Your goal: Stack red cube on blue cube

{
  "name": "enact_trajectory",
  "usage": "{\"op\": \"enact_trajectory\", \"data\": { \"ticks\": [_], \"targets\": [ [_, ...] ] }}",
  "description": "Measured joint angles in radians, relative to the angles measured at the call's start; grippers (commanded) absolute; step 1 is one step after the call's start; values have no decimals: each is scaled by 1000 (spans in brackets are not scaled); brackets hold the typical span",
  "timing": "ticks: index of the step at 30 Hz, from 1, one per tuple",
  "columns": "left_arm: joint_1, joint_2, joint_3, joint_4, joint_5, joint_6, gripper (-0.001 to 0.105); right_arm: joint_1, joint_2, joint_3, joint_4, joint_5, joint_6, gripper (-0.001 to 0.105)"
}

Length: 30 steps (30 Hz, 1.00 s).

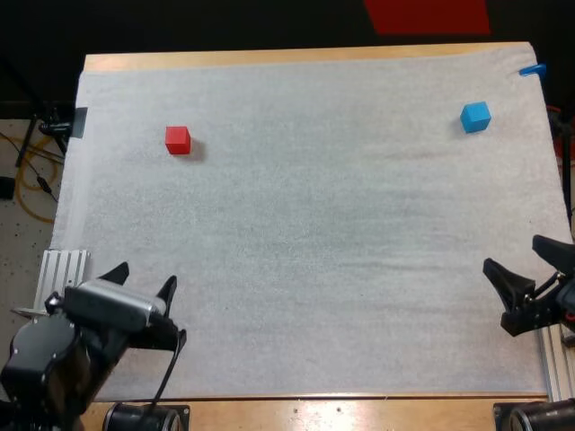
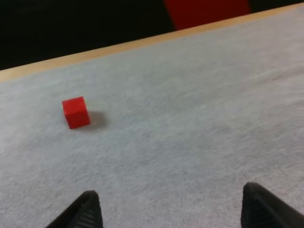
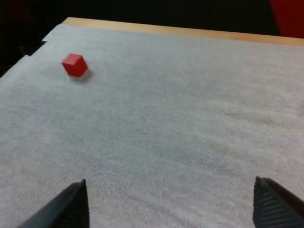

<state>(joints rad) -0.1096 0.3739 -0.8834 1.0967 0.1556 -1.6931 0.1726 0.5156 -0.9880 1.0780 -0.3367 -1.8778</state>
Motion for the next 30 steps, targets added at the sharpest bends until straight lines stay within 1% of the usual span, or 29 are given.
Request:
{"op": "enact_trajectory", "data": {
  "ticks": [2, 3, 5, 6, 7, 8, 10, 11, 12, 13, 15, 17, 20, 21, 23, 25, 27, 28, 30],
  "targets": [
    [-2, 18, -1, 0, 0, 0, 60, 0, 18, -9, 3, -4, -13, 69],
    [-1, 31, -1, 0, 0, 0, 58, 0, 28, -12, 3, -3, -19, 69],
    [-1, 50, -1, -7, -4, 0, 50, 0, 39, -13, 3, -3, -26, 69],
    [-1, 62, -1, -13, -14, 0, 42, 0, 45, -13, 5, -3, -34, 68],
    [-1, 76, -1, -27, -25, 0, 34, 0, 49, -13, 5, -3, -39, 66],
    [-1, 84, -1, -37, -30, 0, 30, 0, 52, -13, 5, -3, -41, 63],
    [-1, 115, -1, -81, -64, 0, 13, 0, 59, -13, 5, -8, -54, 50],
    [-1, 120, -1, -91, -70, 0, 9, 0, 61, -13, 5, -7, -62, 47],
    [-1, 136, -1, -114, -96, 0, 1, 0, 63, -13, 5, -10, -67, 42],
    [-1, 154, -1, -136, -128, 2, 0, 0, 64, -13, 5, -9, -69, 39],
    [-1, 185, -1, -170, -156, 8, 0, 0, 66, -13, 5, -11, -71, 39],
    [18, 229, -1, -224, -166, 16, 0, 0, 65, -13, 2, -13, -74, 39],
    [89, 314, -1, -314, -166, 24, 0, 0, 65, -13, 3, -22, -74, 39],
    [130, 355, -1, -352, -166, 24, 0, 0, 65, -13, 3, -25, -74, 39],
    [187, 416, -3, -399, -149, 29, 0, 0, 65, -13, 3, -38, -74, 39],
    [276, 500, -8, -427, -94, 31, 0, 0, 65, -13, 3, -48, -74, 39],
    [324, 573, -26, -427, -53, 50, 0, 0, 65, -13, 3, -50, -74, 39],
    [349, 613, -43, -429, -44, 60, 0, 0, 65, -13, 3, -54, -74, 39],
    [366, 683, -71, -433, -37, 93, 0, 0, 65, -13, 3, -57, -66, 39]
  ]
}}
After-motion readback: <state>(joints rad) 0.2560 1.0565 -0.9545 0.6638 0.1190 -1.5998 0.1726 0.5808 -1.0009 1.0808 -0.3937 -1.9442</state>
